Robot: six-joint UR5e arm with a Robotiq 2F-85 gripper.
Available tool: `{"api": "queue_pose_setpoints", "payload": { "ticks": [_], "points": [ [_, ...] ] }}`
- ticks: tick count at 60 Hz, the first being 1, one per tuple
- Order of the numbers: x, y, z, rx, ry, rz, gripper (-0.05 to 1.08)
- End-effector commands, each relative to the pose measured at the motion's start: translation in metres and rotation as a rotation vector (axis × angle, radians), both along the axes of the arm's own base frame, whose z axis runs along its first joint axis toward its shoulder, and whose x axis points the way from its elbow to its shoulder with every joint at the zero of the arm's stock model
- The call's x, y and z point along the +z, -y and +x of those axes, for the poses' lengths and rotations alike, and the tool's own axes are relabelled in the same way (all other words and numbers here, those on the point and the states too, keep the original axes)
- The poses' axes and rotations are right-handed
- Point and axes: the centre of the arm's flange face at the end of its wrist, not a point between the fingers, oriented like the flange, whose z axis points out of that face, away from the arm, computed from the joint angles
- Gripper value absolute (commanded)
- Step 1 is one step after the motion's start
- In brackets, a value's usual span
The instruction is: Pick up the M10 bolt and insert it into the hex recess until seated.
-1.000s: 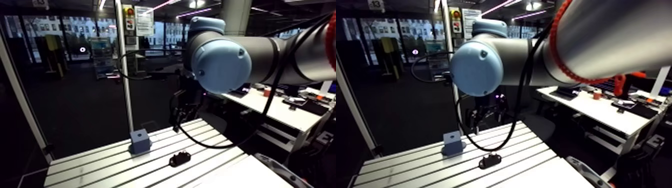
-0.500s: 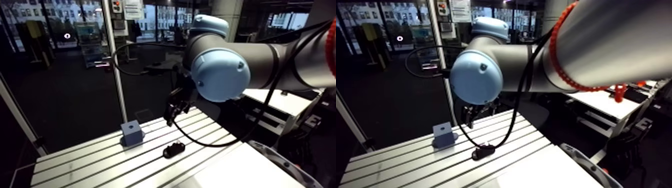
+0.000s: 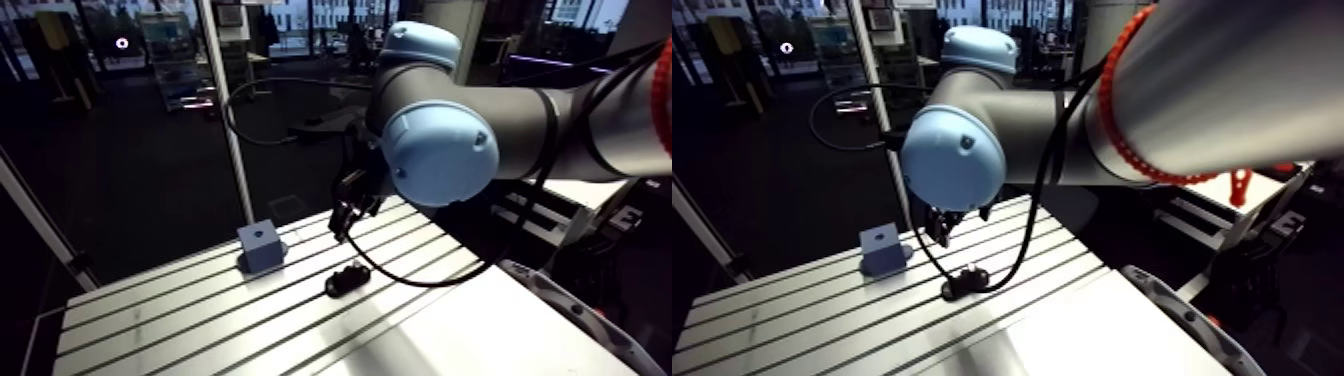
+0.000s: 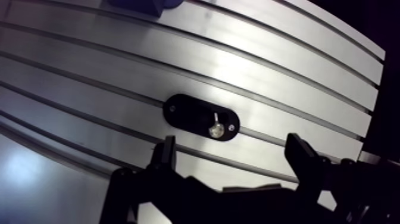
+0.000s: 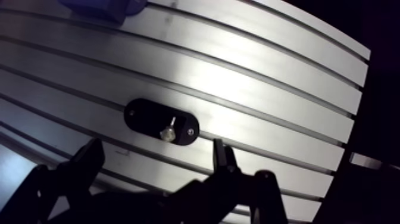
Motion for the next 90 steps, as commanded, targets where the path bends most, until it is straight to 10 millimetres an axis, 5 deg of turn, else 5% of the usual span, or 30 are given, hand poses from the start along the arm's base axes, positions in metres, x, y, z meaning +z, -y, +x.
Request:
{"api": "queue_pose_setpoints", "payload": {
  "ticks": [1,15,40,90],
  "points": [
    [-0.020,-0.003,-0.004,-0.003,0.031,-0.013,0.02],
    [-0.031,-0.009,-0.009,-0.016,0.009,0.034,0.18],
    [-0.047,-0.006,-0.006,-0.019,0.039,0.015,0.31],
    [-0.064,0.001,-0.004,-0.059,0.108,0.035,0.35]
  ]
}}
